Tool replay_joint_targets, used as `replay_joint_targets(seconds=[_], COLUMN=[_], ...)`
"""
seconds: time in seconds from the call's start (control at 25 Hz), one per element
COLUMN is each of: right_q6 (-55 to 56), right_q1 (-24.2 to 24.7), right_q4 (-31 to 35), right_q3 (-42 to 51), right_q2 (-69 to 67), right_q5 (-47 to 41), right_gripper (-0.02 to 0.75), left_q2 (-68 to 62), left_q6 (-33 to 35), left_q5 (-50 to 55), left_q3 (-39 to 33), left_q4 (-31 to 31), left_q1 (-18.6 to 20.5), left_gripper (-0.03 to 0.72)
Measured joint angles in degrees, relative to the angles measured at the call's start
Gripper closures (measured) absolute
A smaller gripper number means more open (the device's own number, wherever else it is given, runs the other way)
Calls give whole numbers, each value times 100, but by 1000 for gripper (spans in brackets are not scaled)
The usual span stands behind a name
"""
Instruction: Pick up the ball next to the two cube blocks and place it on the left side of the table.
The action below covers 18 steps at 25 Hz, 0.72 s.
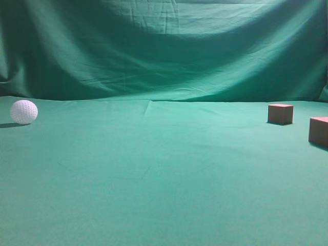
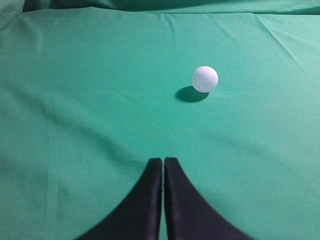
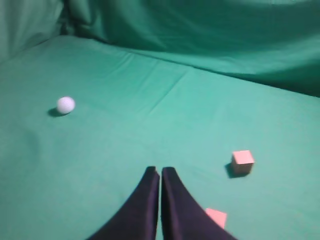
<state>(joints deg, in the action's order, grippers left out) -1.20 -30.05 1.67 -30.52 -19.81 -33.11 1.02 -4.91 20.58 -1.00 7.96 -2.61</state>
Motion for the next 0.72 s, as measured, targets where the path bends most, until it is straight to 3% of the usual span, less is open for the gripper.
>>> replay_joint_targets(seconds=[0.16, 0.36, 0.72], right_q6=[3, 3, 15], right_q1=[1151, 1933, 2165], right_q4=[-26, -26, -26], right_q3=[1092, 2235, 3189], right_q2=[593, 1520, 2042], right_q5=[855, 1082, 1083], right_gripper=[738, 738, 738], left_q2=[0, 0, 0], left_q6=[0, 0, 0], left_q5=[0, 0, 0], left_q3=[0, 0, 0], left_q4=[0, 0, 0], left_q1=[0, 0, 0], left_gripper=[688, 688, 688])
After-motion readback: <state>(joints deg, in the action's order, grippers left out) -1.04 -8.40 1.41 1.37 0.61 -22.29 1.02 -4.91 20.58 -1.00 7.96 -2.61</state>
